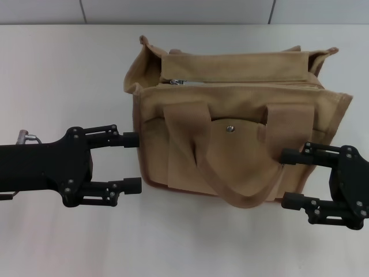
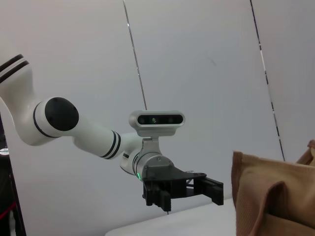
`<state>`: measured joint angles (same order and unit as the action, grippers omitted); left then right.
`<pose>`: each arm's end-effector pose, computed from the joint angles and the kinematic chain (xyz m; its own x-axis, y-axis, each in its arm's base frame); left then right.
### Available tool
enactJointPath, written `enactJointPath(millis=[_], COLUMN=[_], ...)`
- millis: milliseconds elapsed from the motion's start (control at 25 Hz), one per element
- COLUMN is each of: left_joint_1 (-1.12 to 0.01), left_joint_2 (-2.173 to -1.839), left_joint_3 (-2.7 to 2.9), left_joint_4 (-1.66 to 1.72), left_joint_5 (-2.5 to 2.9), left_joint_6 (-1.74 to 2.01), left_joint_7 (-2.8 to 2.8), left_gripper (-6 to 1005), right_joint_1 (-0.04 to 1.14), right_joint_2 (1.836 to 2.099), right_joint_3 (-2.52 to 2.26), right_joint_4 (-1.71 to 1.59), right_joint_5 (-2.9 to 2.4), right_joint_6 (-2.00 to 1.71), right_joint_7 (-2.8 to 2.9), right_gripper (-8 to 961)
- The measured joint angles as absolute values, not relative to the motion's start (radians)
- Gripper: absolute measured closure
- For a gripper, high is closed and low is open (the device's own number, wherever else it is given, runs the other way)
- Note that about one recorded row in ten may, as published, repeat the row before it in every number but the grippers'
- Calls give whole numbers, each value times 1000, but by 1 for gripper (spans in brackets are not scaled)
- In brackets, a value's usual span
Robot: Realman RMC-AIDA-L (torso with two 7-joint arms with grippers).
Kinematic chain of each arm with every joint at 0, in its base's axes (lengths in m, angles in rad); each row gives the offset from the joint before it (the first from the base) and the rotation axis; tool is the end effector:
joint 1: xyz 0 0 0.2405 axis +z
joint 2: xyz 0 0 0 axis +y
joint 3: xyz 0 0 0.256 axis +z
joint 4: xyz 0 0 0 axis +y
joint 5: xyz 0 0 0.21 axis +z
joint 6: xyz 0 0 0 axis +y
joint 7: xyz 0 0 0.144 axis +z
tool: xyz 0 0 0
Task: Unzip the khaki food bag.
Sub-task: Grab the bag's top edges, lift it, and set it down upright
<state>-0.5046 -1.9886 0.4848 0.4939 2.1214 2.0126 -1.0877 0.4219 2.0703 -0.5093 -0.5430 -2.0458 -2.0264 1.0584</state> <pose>-0.2703 0.2670 0.0317 0.7464 0.1815 0.6403 0.2025 -0.9784 0.0412 0.2690 0.2442 0.0132 0.6867 -0.1679 -0.7073 -0.2204 -0.9753 0.0175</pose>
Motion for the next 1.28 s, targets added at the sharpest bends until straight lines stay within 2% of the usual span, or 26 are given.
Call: enactJointPath(millis=[1120,1200,1280], left_joint_1=[-498,-480,-480], left_joint_2=[-2001,-1983,-1983], left_joint_3=[474,448,448], left_joint_4=[498,500,500], left_joint_5=[2103,2097,2097], left_joint_6=[1997,1968,1968], left_joint_7=[-1087,-1088,-1088], left_gripper=[200,199,199], right_joint_1=[423,421,421], right_joint_2=[2072,2072,2072], right_joint_3=[-508,-506,-506], right_joint_4=[-543,-543,-543], right_joint_5=[-2044,-2045,-2045], right_joint_6=[-2026,-2026,-2026], right_joint_7=[1058,1058,1058], right_gripper=[238,239,239])
